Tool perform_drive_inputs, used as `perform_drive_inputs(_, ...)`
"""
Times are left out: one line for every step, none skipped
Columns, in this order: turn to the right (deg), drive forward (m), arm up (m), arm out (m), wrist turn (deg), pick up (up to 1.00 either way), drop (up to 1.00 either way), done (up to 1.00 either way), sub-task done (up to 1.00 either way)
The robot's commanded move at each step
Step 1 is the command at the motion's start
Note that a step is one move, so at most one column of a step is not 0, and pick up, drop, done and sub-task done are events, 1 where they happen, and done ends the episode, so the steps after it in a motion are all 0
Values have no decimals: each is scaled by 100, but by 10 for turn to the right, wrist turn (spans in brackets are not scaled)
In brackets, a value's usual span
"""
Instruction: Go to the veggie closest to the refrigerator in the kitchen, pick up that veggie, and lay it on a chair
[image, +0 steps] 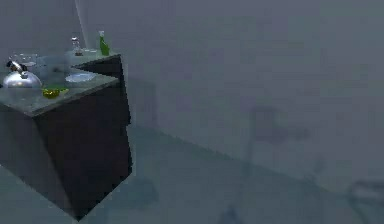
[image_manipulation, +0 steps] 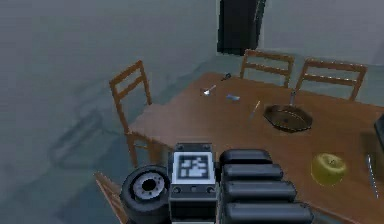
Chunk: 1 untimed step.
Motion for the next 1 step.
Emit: perform_drive_inputs(330, 0, 0, 0, 0, 0, 0, 0, 0)
